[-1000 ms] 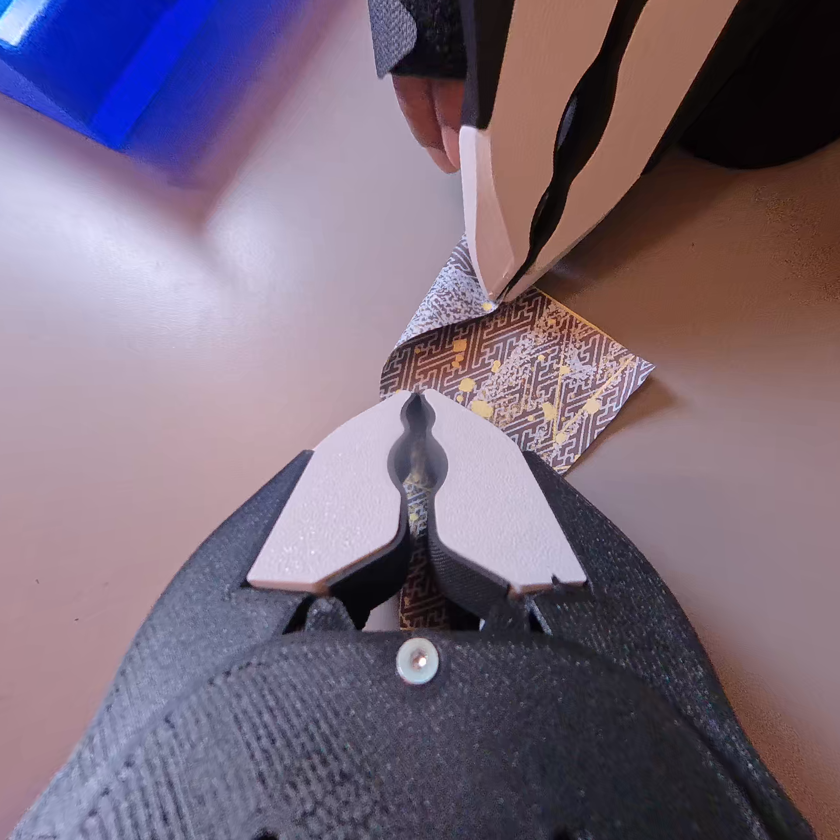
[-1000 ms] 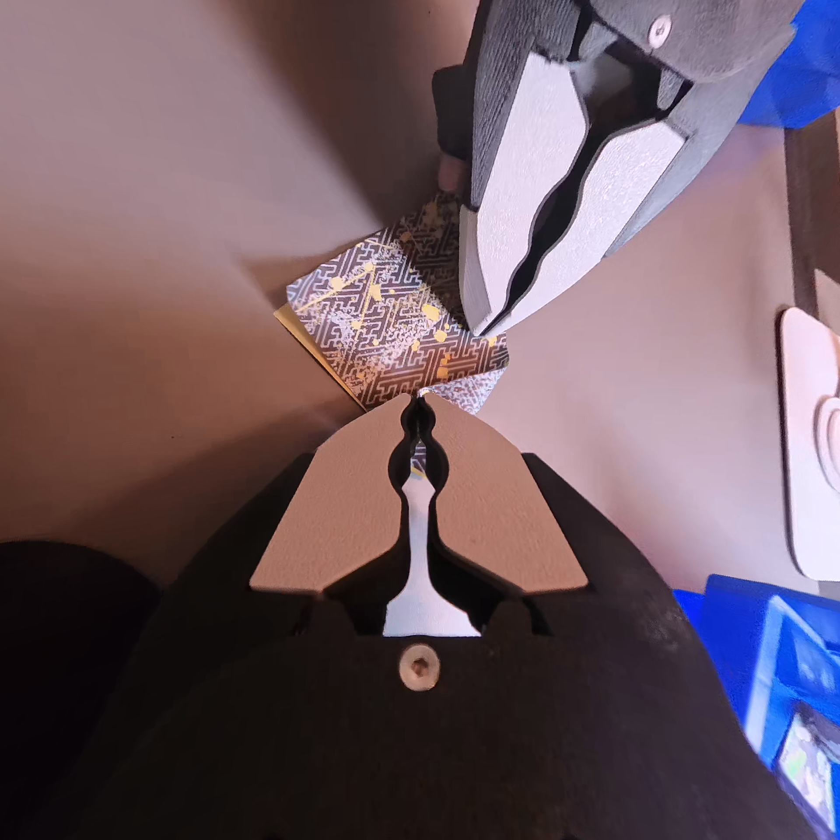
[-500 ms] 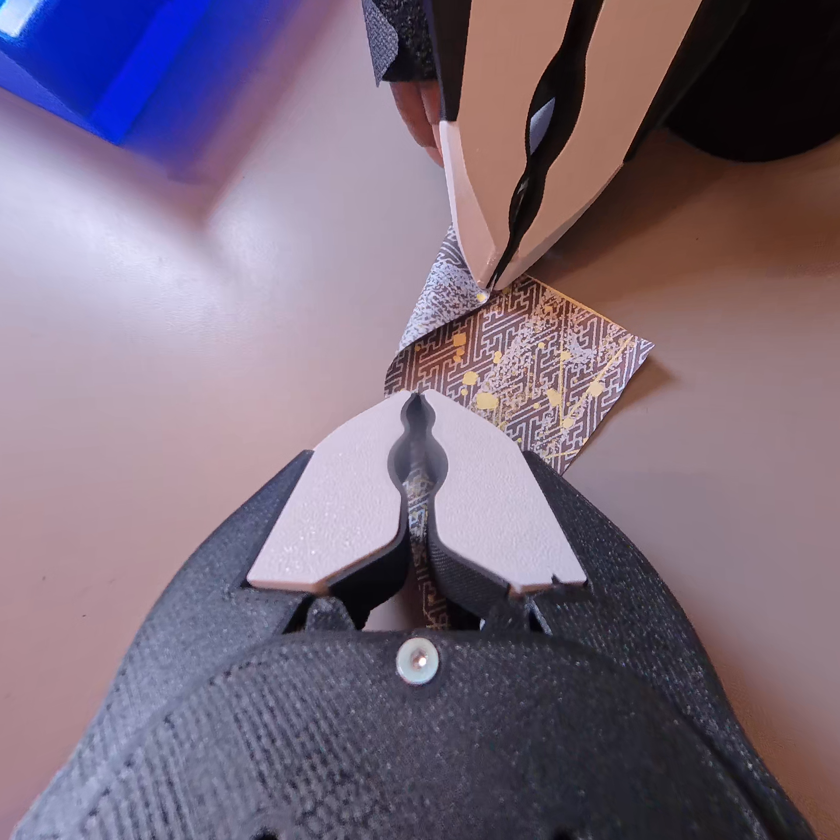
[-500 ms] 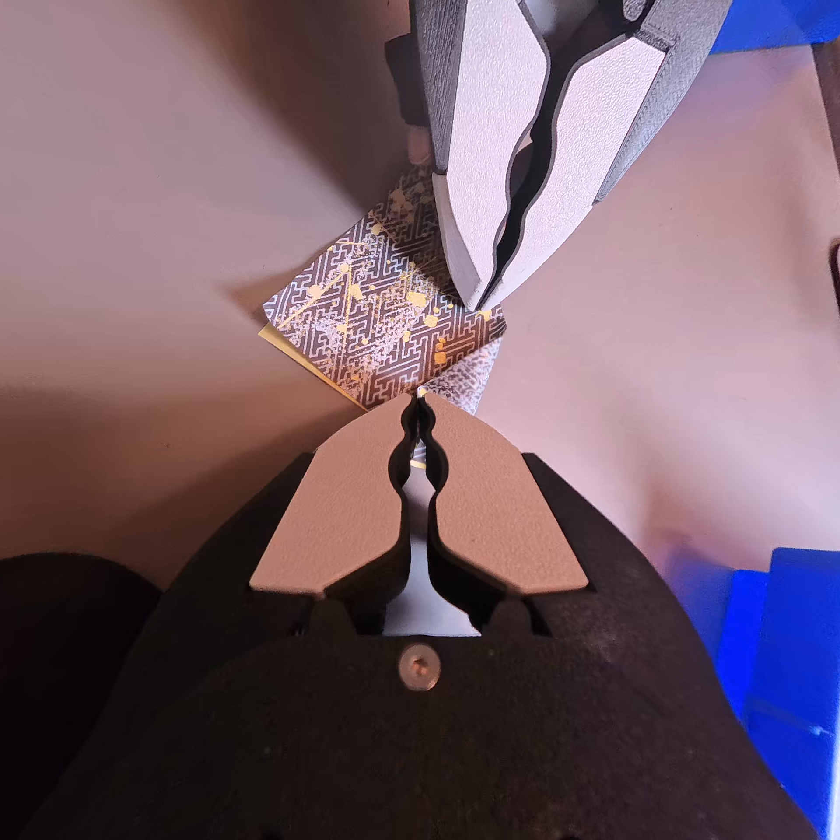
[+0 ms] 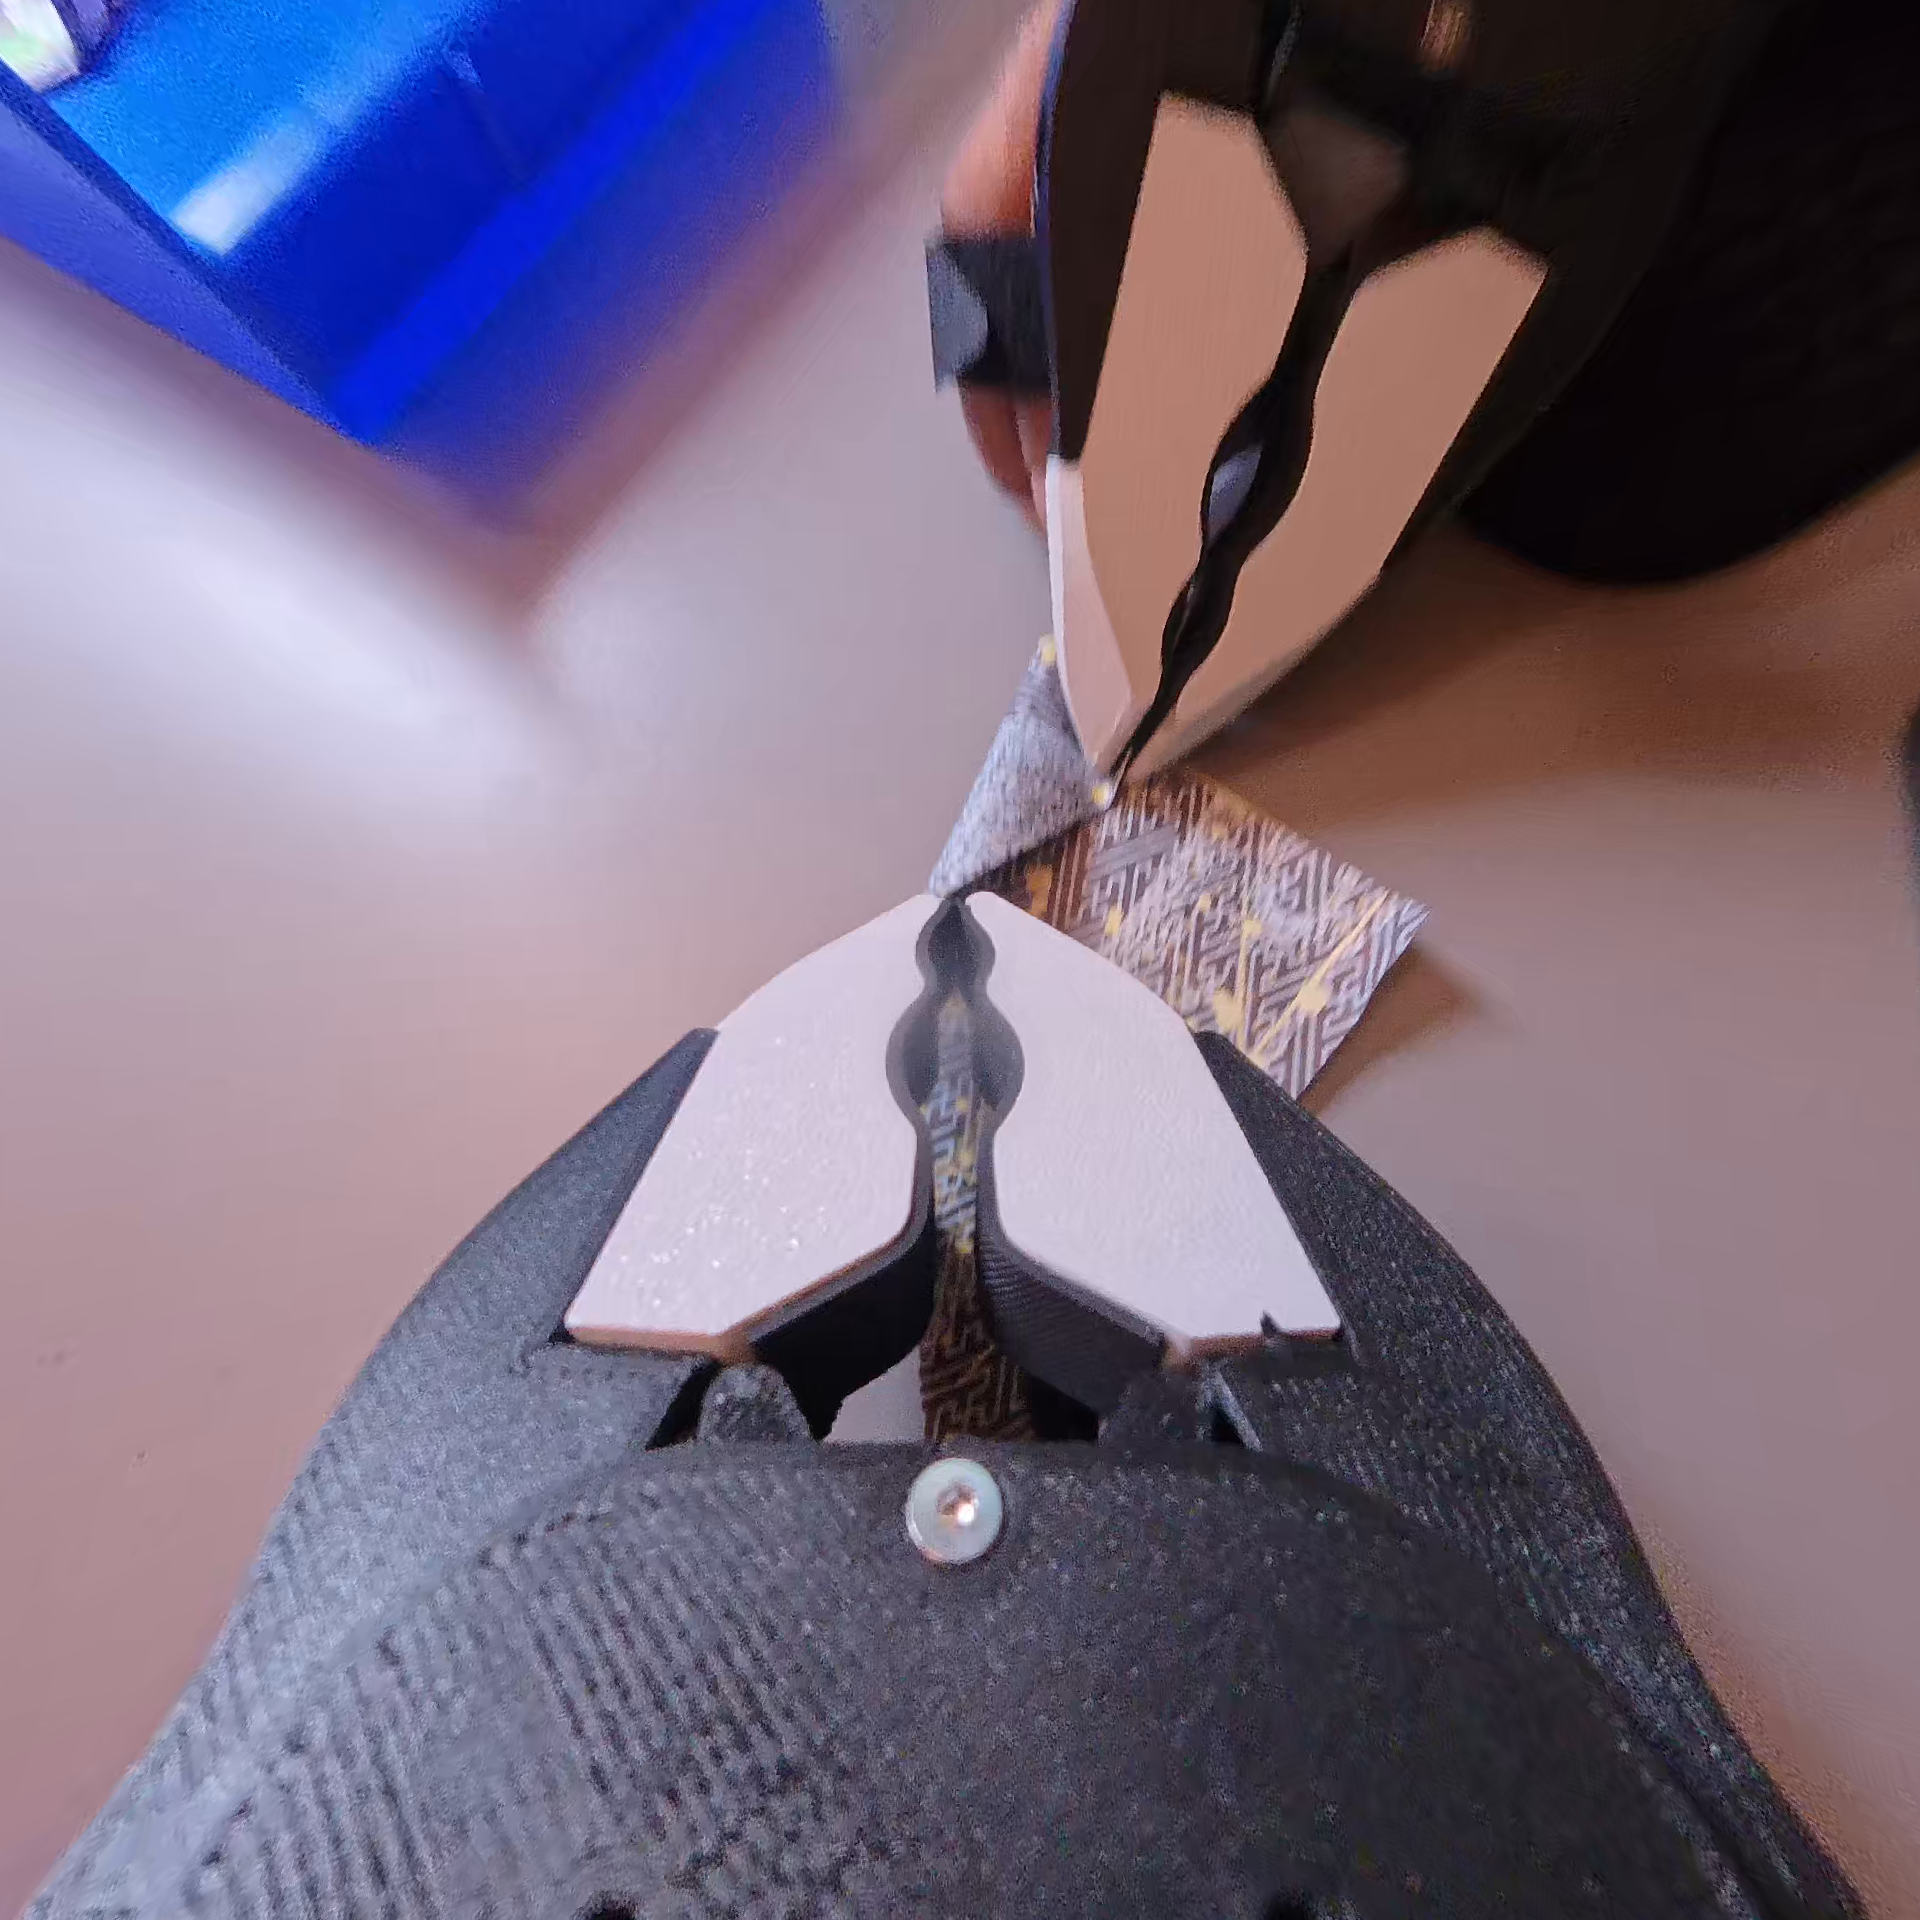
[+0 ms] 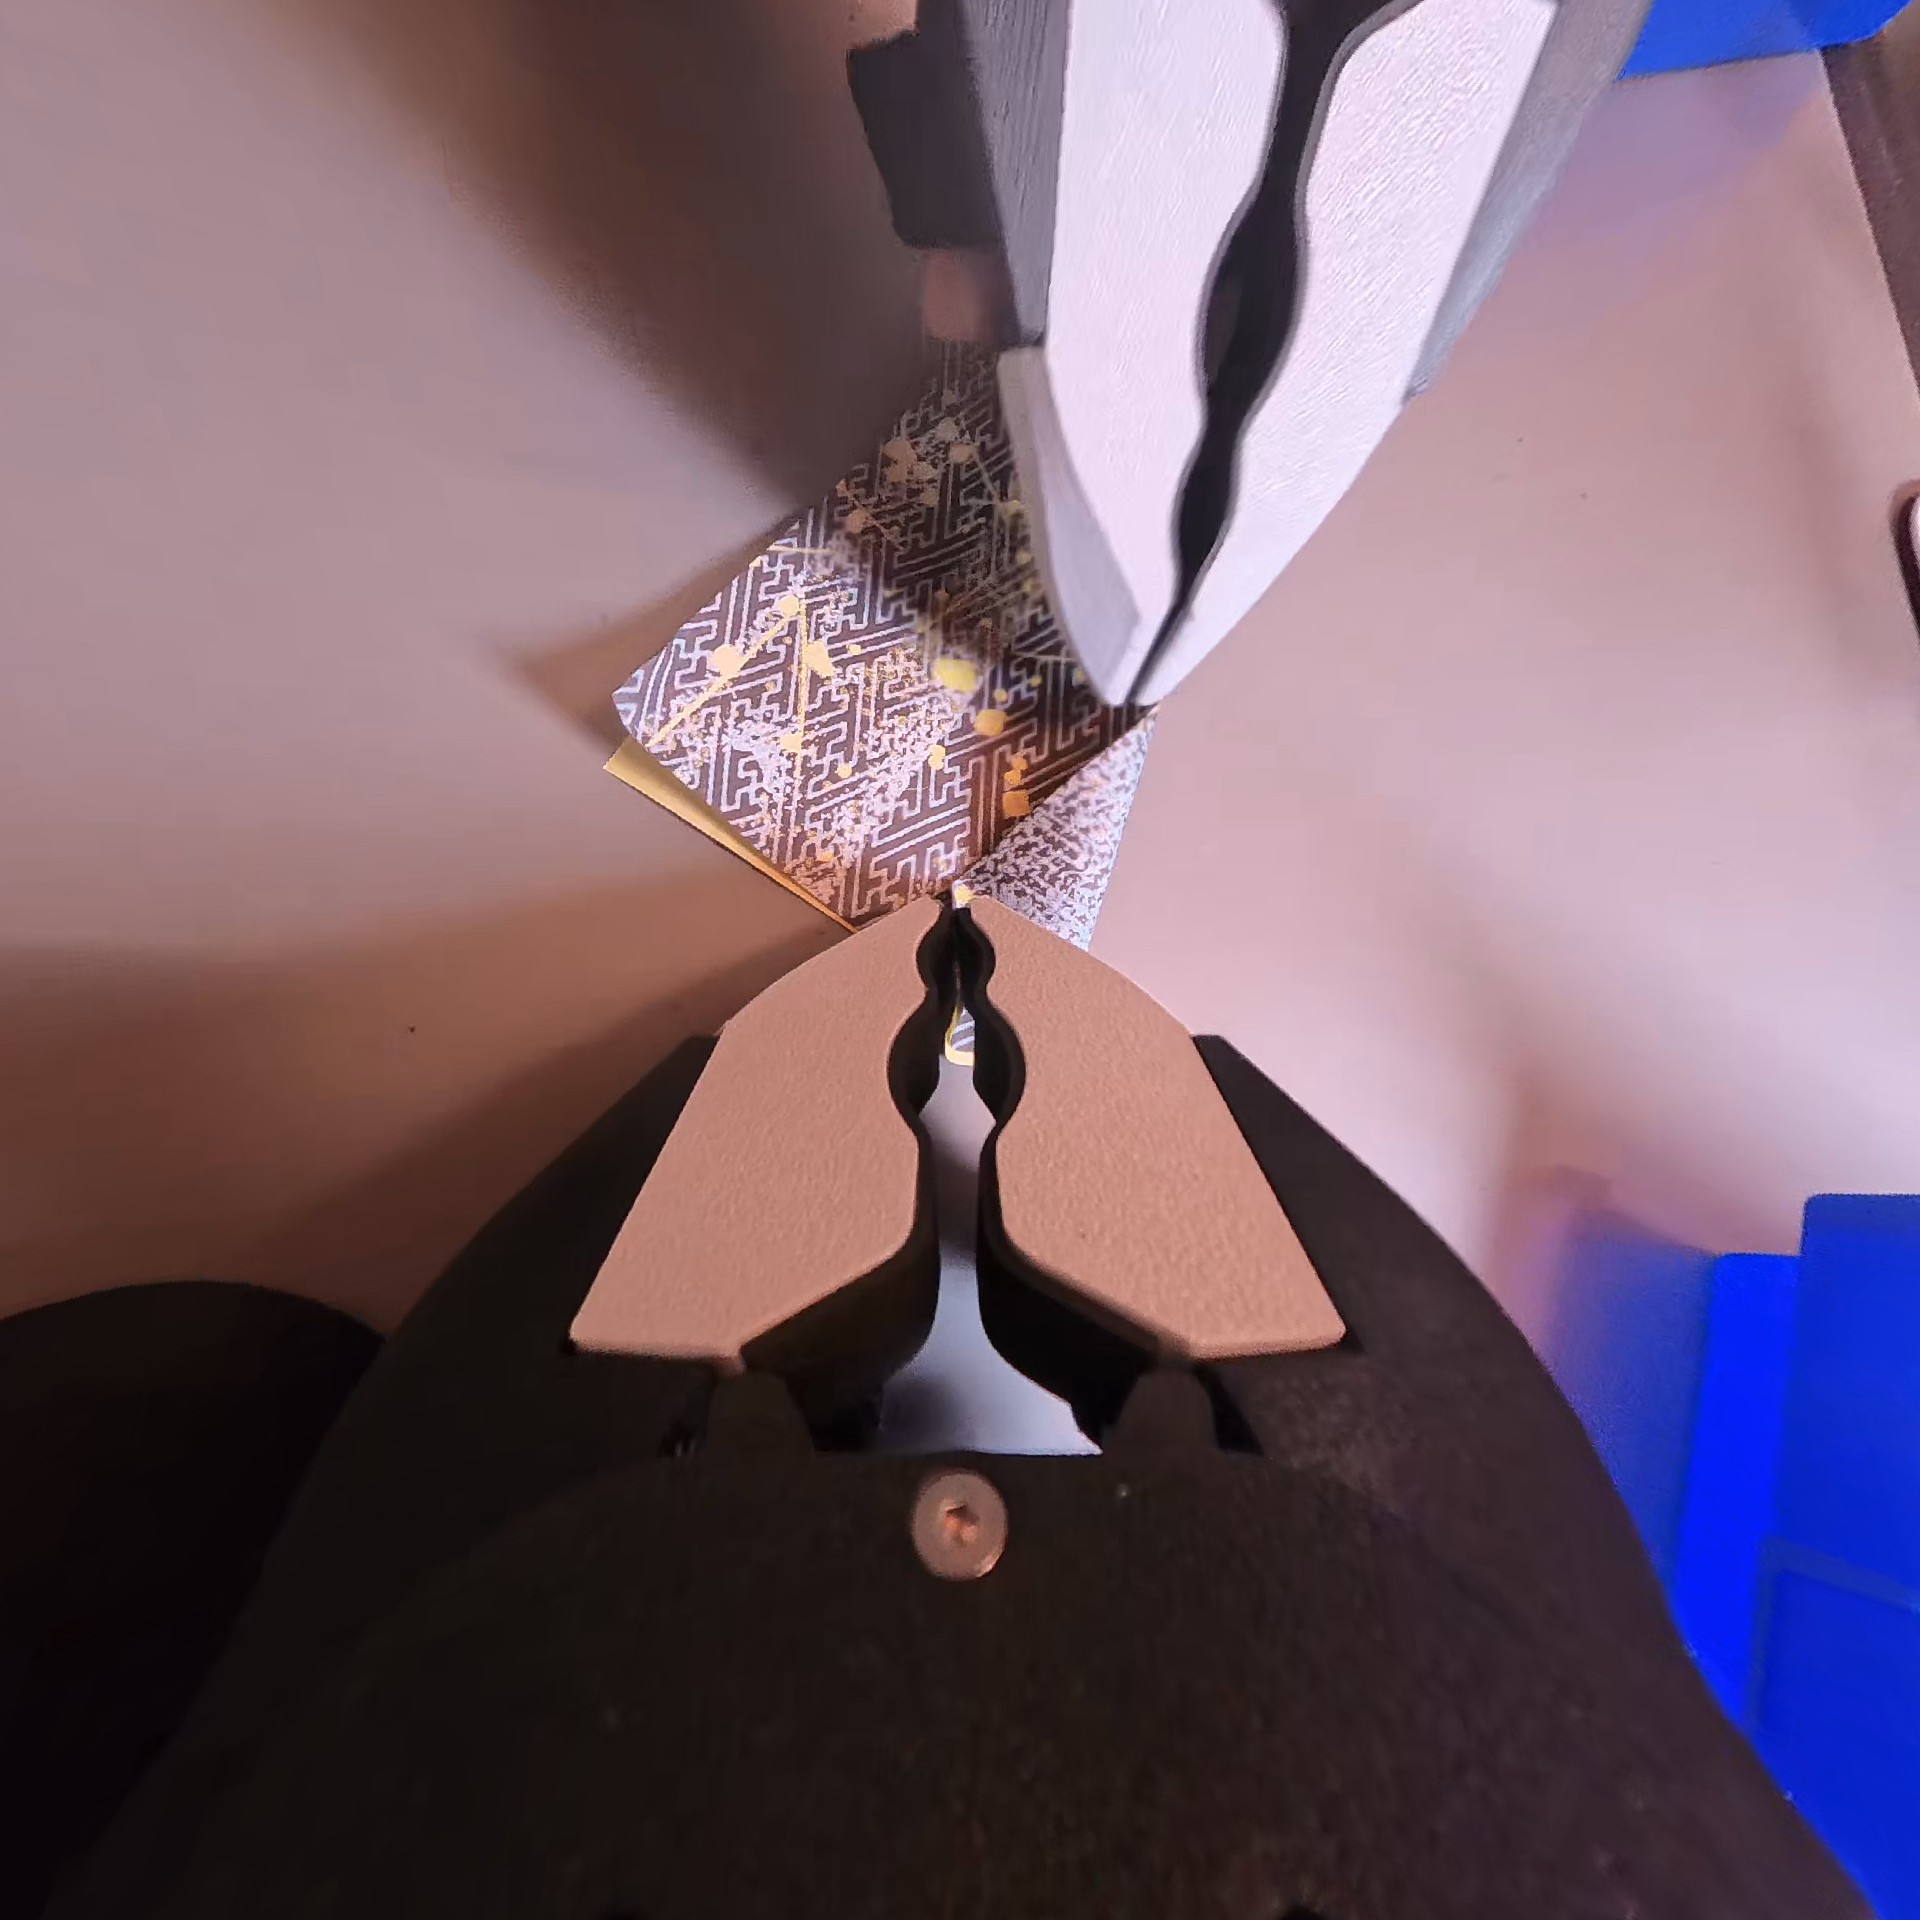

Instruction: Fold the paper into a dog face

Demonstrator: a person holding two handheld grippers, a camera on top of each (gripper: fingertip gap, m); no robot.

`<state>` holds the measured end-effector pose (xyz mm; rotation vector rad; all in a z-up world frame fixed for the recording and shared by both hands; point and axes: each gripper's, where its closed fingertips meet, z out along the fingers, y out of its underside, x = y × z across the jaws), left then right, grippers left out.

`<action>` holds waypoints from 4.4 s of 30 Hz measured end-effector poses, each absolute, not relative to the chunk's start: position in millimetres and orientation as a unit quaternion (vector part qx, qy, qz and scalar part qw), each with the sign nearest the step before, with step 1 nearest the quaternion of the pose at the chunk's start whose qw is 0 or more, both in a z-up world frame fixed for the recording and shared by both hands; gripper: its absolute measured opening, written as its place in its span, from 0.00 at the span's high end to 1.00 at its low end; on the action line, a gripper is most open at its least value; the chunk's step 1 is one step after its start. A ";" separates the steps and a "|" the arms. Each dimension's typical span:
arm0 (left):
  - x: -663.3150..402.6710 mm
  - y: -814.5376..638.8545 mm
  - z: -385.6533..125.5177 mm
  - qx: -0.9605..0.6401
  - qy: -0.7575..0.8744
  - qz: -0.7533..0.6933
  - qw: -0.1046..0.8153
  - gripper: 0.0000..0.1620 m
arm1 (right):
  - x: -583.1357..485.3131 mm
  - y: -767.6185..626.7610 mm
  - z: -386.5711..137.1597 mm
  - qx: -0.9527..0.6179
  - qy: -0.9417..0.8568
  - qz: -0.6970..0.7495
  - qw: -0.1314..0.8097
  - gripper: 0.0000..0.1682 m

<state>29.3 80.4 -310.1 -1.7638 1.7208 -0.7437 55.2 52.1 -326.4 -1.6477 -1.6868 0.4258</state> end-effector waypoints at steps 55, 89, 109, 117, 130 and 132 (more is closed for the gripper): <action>39.4 90.8 -328.3 -0.615 0.694 -0.183 0.326 1.00 | 36.6 86.5 -328.7 -0.661 -0.675 0.168 0.281 1.00; 38.7 90.2 -328.8 -0.586 0.712 -0.173 0.347 0.99 | 87.0 72.7 -327.3 -0.591 -0.710 0.089 0.372 1.00; -14.4 124.3 -278.2 -0.678 0.581 -0.280 0.353 1.00 | 43.2 77.1 -326.6 -0.680 -0.643 0.144 0.321 1.00; -76.0 74.4 -319.6 -0.754 0.534 -0.320 0.210 0.70 | 45.1 78.3 -327.4 -0.762 -0.544 0.169 0.308 1.00; -66.3 55.9 -320.6 -0.780 0.486 -0.326 0.221 0.92 | 51.7 75.9 -327.4 -0.790 -0.505 0.155 0.310 1.00; -65.8 58.2 -321.0 -0.774 0.498 -0.314 0.234 0.92 | 53.0 74.3 -327.4 -0.791 -0.505 0.154 0.309 1.00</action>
